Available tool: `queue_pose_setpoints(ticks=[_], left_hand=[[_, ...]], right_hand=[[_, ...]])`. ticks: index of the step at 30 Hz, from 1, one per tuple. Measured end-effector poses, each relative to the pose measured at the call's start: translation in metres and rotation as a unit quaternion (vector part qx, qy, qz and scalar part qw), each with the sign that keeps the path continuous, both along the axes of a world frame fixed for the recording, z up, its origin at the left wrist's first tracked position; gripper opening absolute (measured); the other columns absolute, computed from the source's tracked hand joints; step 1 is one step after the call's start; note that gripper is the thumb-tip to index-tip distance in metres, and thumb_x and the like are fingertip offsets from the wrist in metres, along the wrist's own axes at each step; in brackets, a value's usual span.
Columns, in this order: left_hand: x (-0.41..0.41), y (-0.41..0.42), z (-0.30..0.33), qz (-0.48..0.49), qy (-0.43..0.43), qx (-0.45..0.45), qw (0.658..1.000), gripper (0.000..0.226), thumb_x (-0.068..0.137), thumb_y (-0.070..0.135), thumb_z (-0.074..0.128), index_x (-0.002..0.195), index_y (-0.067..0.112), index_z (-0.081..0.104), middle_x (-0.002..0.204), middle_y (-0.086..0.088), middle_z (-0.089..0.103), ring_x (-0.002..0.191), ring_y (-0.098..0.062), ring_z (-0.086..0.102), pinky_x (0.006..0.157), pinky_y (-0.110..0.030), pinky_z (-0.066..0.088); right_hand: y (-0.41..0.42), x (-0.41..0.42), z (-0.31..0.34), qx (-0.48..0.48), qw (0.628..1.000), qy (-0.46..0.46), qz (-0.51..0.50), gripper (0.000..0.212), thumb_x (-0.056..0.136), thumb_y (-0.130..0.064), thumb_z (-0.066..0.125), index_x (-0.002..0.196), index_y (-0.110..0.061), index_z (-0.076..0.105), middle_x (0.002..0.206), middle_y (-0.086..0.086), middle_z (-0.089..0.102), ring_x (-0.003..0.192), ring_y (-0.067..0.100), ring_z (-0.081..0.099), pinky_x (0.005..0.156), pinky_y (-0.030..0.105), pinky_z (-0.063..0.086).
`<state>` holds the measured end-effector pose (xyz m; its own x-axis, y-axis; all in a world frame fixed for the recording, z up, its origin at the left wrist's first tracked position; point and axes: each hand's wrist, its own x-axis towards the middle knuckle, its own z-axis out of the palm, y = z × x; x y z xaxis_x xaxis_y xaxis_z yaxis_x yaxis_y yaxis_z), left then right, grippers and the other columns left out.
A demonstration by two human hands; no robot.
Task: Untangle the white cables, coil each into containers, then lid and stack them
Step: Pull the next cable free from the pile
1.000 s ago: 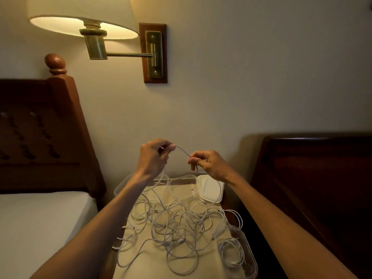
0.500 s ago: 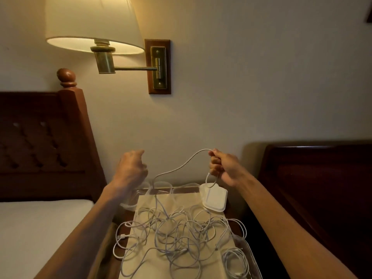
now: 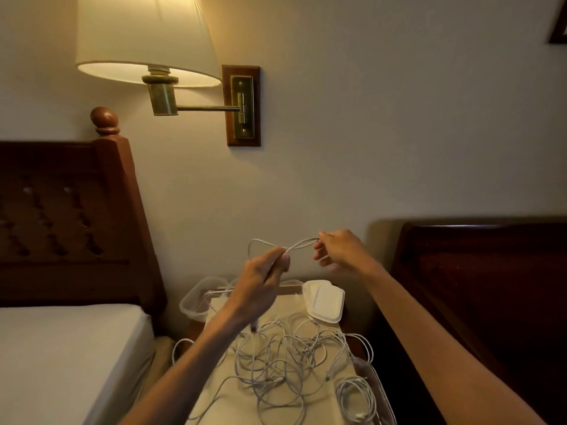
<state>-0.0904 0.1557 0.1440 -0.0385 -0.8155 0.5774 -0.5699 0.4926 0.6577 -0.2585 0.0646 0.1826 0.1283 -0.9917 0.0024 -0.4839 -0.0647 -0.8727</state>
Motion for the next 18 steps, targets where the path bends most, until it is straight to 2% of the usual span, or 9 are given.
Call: queue_pose_setpoints(ticks=[1, 3, 4, 7, 9, 11, 14, 15, 18], left_hand=[[0.003, -0.001, 0.009, -0.002, -0.023, -0.004, 1.0, 0.029, 0.102, 0.017, 0.046, 0.073, 0.024, 0.048, 0.055, 0.015, 0.046, 0.053, -0.003, 0.037, 0.052, -0.022, 0.028], [0.009, -0.004, 0.026, -0.021, -0.052, 0.001, 0.998, 0.03, 0.101, 0.019, 0.047, 0.071, 0.023, 0.049, 0.057, 0.012, 0.043, 0.055, -0.004, 0.036, 0.053, -0.026, 0.03], [0.016, -0.007, 0.034, -0.027, -0.06, 0.004, 0.998, 0.029, 0.099, 0.022, 0.046, 0.07, 0.024, 0.049, 0.059, 0.01, 0.045, 0.056, -0.006, 0.038, 0.054, -0.029, 0.032], [0.036, -0.012, 0.054, 0.007, -0.066, -0.019, 0.998, 0.025, 0.092, 0.021, 0.045, 0.068, 0.023, 0.05, 0.064, -0.007, 0.055, 0.058, -0.02, 0.046, 0.057, -0.036, 0.039], [0.047, -0.01, 0.065, 0.075, -0.074, -0.055, 0.993, 0.026, 0.093, 0.015, 0.048, 0.069, 0.022, 0.053, 0.064, -0.005, 0.057, 0.053, -0.01, 0.047, 0.055, -0.033, 0.04], [0.064, -0.007, 0.079, 0.123, -0.007, -0.063, 0.99, 0.03, 0.098, 0.011, 0.048, 0.072, 0.023, 0.057, 0.063, 0.005, 0.055, 0.047, -0.002, 0.044, 0.046, -0.022, 0.036], [0.102, -0.005, 0.108, 0.234, 0.194, -0.104, 0.947, 0.031, 0.096, 0.027, 0.045, 0.069, 0.029, 0.058, 0.055, 0.011, 0.043, 0.049, -0.01, 0.04, 0.051, -0.029, 0.034], [0.111, -0.003, 0.116, 0.252, 0.195, -0.106, 0.942, 0.031, 0.095, 0.026, 0.043, 0.069, 0.029, 0.059, 0.055, 0.01, 0.043, 0.05, -0.011, 0.039, 0.051, -0.029, 0.033], [0.119, 0.003, 0.113, 0.244, -0.029, 0.104, 0.964, 0.034, 0.102, 0.026, 0.042, 0.075, 0.023, 0.063, 0.059, 0.004, 0.047, 0.05, -0.011, 0.041, 0.045, -0.025, 0.031]], right_hand=[[0.0, 0.002, -0.005, -0.102, 0.99, 0.094, -0.025, 0.023, 0.1, -0.02, 0.044, 0.098, -0.011, 0.064, 0.1, 0.01, 0.069, 0.09, 0.026, 0.064, 0.081, 0.037, 0.051], [0.008, 0.011, -0.008, -0.239, 0.969, 0.055, 0.019, 0.03, 0.091, 0.0, 0.046, 0.112, -0.014, 0.063, 0.116, 0.003, 0.063, 0.107, 0.017, 0.058, 0.09, 0.031, 0.047], [0.011, 0.014, -0.008, -0.239, 0.967, 0.002, 0.089, 0.036, 0.087, 0.006, 0.047, 0.111, -0.014, 0.063, 0.113, 0.0, 0.065, 0.106, 0.012, 0.059, 0.09, 0.027, 0.048], [0.024, 0.014, -0.005, -0.062, 0.941, -0.204, 0.262, 0.034, 0.089, 0.005, 0.034, 0.084, -0.01, 0.064, 0.063, 0.005, 0.057, 0.06, 0.019, 0.059, 0.066, 0.033, 0.052], [0.029, 0.015, -0.006, 0.053, 0.897, -0.327, 0.292, 0.034, 0.092, -0.004, 0.027, 0.072, -0.013, 0.053, 0.056, 0.002, 0.03, 0.044, 0.015, 0.03, 0.045, 0.028, 0.03], [0.031, 0.018, -0.019, 0.077, 0.884, -0.343, 0.309, 0.038, 0.101, -0.015, 0.027, 0.07, -0.016, 0.049, 0.059, 0.0, 0.019, 0.047, 0.012, 0.017, 0.045, 0.027, 0.014], [0.033, 0.017, -0.053, 0.062, 0.908, -0.266, 0.317, 0.036, 0.102, -0.034, 0.039, 0.071, -0.018, 0.048, 0.06, -0.001, 0.021, 0.05, 0.011, 0.016, 0.046, 0.025, 0.014], [0.032, 0.017, -0.062, 0.051, 0.919, -0.249, 0.3, 0.034, 0.099, -0.038, 0.042, 0.071, -0.02, 0.048, 0.059, -0.002, 0.024, 0.05, 0.011, 0.018, 0.046, 0.026, 0.015], [0.025, 0.021, -0.053, -0.008, 0.944, -0.247, 0.22, 0.036, 0.103, -0.031, 0.04, 0.069, -0.021, 0.049, 0.055, -0.005, 0.028, 0.047, 0.01, 0.021, 0.045, 0.029, 0.014]])
